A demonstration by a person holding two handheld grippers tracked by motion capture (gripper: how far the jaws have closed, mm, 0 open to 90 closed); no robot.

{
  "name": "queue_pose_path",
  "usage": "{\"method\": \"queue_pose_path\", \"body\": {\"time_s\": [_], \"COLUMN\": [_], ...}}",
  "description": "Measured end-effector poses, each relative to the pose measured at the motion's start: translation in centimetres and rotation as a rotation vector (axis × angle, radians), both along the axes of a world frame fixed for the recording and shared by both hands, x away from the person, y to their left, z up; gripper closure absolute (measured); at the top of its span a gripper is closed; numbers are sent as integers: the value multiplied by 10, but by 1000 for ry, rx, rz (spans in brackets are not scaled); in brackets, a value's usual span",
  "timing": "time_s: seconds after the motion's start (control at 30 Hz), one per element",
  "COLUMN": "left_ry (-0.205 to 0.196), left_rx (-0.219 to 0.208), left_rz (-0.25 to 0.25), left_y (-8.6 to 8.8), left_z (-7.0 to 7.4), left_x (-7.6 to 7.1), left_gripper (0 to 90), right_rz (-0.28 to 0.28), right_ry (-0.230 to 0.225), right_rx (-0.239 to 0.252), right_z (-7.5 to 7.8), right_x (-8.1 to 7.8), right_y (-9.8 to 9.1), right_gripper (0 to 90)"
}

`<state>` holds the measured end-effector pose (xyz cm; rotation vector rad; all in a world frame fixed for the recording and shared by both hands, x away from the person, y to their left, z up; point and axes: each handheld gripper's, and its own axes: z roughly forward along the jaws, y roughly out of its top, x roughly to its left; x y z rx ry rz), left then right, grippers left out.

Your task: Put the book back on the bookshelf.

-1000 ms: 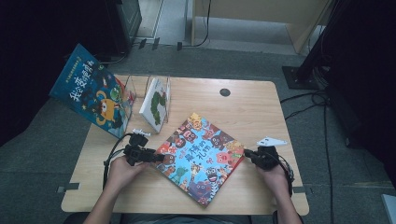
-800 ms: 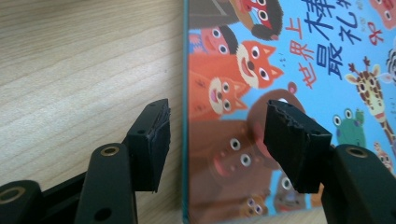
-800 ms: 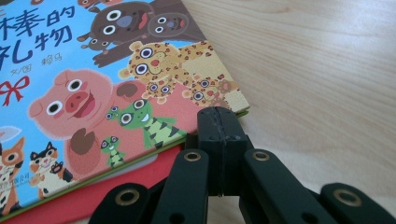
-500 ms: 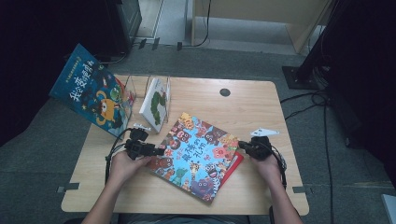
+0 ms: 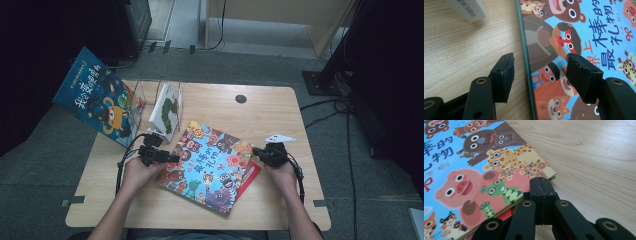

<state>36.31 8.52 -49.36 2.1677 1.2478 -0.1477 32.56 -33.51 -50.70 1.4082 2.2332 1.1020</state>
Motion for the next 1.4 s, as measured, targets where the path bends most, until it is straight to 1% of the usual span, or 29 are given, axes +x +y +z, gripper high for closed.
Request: {"method": "queue_pose_path", "body": {"time_s": [0.07, 0.13, 0.33, 0.47, 0.5, 0.57, 0.67, 0.77, 0.87, 0.93, 1.0, 1.07, 1.13, 1.2, 1.23, 1.27, 1.4], "left_ry": [-8, -5, -25, -11, -8, 0, 6, 4, 18, 22, 25, 35, 43, 47, 42, 41, 64], "left_rx": [-1, 7, 14, 19, 17, 2, 5, 20, 9, 9, 13, 8, 23, 32, 42, 44, 37], "left_rz": [-6, 1, 8, 5, 3, -2, -27, -32, -28, -29, -34, -25, -26, -19, -17, -12, 8], "left_y": [-1, -3, -5, -7, -7, -9, -14, -16, -16, -16, -16, -17, -17, -19, -20, -21, -20], "left_z": [0, 0, 0, 1, 1, 0, 0, 1, 1, 1, 2, 2, 3, 3, 4, 4, 5], "left_x": [0, 0, -3, 0, 1, 2, 4, 5, 7, 8, 9, 11, 12, 12, 11, 11, 13], "left_gripper": [388, 383, 363, 358, 357, 355, 351, 340, 344, 344, 338, 342, 376, 378, 380, 383, 416], "right_rz": [10, 23, 49, 61, 62, 74, 87, 107, 118, 124, 131, 133, 130, 131, 129, 129, 131], "right_ry": [-5, -14, -28, -30, -23, -19, -8, 0, 2, 11, 15, 14, 10, 5, 8, 8, 5], "right_rx": [5, 3, 4, 7, 5, 2, -1, -7, -6, 7, 7, 10, 4, 12, 15, 18, 36], "right_z": [1, 3, 5, 5, 5, 4, 2, 0, 0, 0, -1, -1, -1, -2, -2, -2, -4], "right_x": [-5, -10, -26, -35, -37, -40, -44, -47, -51, -53, -56, -58, -59, -59, -59, -59, -59], "right_y": [3, 6, 9, 9, 10, 11, 14, 18, 21, 21, 22, 23, 24, 23, 22, 22, 21], "right_gripper": [900, 900, 900, 900, 900, 900, 900, 900, 900, 900, 900, 900, 900, 900, 900, 900, 900]}}
